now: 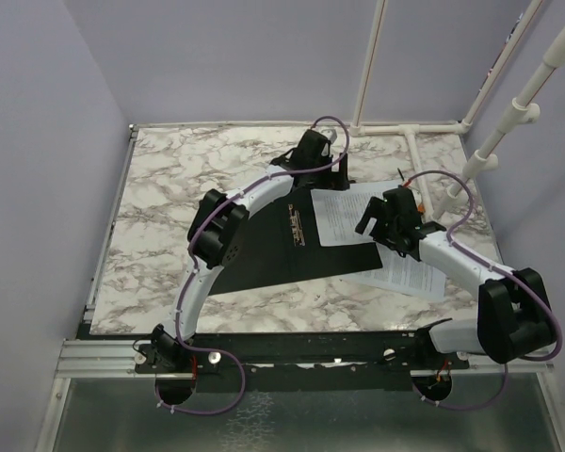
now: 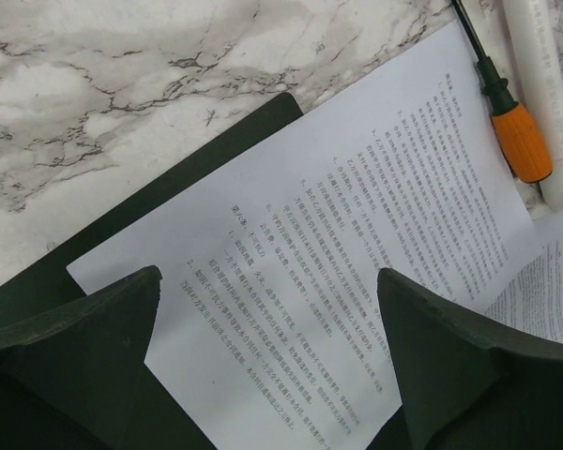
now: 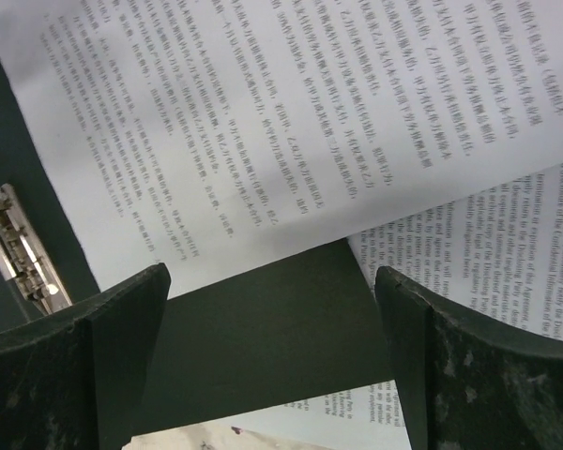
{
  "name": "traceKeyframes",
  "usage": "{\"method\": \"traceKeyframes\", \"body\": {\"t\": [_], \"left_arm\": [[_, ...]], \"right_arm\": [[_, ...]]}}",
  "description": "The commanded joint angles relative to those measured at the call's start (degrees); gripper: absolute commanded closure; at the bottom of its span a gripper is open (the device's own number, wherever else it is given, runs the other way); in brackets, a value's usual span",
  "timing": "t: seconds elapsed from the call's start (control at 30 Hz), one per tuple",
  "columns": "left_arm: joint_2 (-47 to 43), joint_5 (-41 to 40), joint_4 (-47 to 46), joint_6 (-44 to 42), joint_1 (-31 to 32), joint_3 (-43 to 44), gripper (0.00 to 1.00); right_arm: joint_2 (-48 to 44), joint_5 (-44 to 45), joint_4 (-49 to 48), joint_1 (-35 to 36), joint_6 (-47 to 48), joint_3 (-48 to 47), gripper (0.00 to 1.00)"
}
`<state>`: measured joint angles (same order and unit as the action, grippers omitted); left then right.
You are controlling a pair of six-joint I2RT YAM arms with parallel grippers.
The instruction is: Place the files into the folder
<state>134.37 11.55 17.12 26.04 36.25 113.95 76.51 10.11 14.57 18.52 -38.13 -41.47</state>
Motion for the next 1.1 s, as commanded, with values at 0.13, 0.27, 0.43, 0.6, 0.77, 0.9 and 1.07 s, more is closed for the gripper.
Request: {"method": "traceKeyframes", "body": {"t": [0.13, 0.27, 0.43, 0.6, 0.77, 0.9, 1.07], "left_arm": [[2.7, 3.34, -0.02, -1.99, 0.4, -1.37, 0.01], [2.45, 3.07, 0.16, -2.1, 0.4, -3.32, 0.01], [1.76, 1.78, 0.71, -1.6, 0.4, -5.01, 0.01], [1.4, 1.67, 1.36, -0.55, 0.48, -6.49, 0.01], [-0.15, 1.34, 1.63, -0.03, 0.64, -8.93, 0.01], [-2.14, 0.78, 1.71, 0.21, 0.79, -11.55, 0.01], [-4.2, 0.02, 1.8, 0.41, 0.97, -15.08, 0.01]], "right_arm": [[3.66, -9.82, -6.92, -0.43, -3.55, 1.37, 0.05], [5.92, -13.62, -8.7, -0.5, -5.29, 1.95, 0.05], [8.0, -15.91, -11.49, -0.42, -7.59, 3.47, 0.05], [10.27, -16.77, -13.76, -0.42, -9.66, 4.57, 0.05], [11.76, -16.64, -16.92, -0.42, -12.54, 6.06, 0.05], [12.38, -15.8, -18.6, -0.46, -14.3, 6.98, 0.05], [12.46, -14.62, -19.36, -0.42, -16.02, 7.83, 0.05]]}}
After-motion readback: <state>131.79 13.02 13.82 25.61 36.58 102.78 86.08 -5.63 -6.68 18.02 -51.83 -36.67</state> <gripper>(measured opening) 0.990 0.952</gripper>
